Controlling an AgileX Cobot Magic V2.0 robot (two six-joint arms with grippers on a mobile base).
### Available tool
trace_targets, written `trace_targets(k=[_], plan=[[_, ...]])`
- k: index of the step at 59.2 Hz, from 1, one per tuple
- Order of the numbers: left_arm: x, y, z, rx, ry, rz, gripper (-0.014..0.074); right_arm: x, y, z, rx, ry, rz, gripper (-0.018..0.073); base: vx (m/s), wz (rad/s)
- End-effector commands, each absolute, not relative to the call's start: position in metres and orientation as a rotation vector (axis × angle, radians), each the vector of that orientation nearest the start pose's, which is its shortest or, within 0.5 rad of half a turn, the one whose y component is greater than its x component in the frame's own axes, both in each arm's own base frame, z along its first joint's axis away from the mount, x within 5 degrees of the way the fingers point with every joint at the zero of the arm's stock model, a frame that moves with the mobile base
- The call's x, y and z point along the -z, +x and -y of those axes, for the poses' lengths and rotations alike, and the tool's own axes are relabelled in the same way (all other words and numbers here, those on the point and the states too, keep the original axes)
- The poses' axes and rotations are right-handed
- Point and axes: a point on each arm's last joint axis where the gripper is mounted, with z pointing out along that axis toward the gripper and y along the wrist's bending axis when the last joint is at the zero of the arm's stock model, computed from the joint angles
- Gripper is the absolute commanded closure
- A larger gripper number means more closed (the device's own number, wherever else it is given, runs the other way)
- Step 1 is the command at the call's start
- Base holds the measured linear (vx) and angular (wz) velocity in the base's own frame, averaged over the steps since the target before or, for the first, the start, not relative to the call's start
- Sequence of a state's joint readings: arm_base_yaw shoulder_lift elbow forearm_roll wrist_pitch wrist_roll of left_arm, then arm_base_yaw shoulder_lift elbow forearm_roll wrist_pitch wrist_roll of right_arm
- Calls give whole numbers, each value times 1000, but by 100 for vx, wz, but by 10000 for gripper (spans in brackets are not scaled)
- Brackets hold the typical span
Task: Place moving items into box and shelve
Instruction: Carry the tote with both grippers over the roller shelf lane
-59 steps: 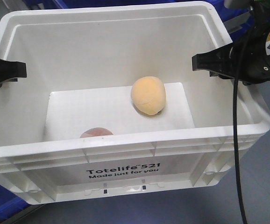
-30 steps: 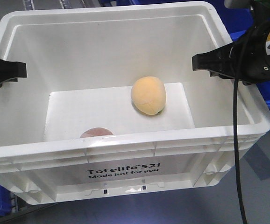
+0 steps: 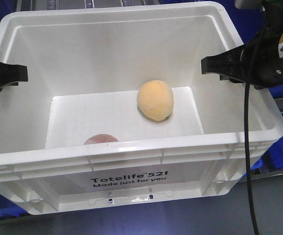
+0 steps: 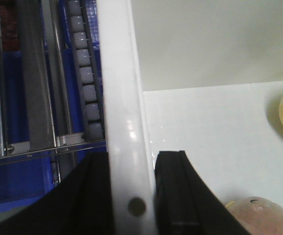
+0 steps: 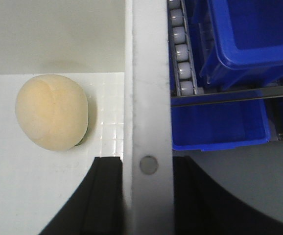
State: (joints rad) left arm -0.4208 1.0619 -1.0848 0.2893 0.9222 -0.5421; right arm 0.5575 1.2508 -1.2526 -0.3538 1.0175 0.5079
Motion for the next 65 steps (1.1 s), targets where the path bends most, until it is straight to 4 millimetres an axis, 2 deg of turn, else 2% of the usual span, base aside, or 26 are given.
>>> trace_targets(k=[1, 30, 65], plan=[[-402, 194, 61, 121, -1, -2159, 449, -408, 225, -101, -16, -178, -2226, 502, 8, 29], [-402, 194, 61, 121, -1, -2159, 449, -408, 225, -101, -16, -178, -2226, 502, 8, 22], [-402, 194, 61, 121, -1, -2159, 449, -408, 225, -101, -16, -178, -2226, 502, 9, 7]])
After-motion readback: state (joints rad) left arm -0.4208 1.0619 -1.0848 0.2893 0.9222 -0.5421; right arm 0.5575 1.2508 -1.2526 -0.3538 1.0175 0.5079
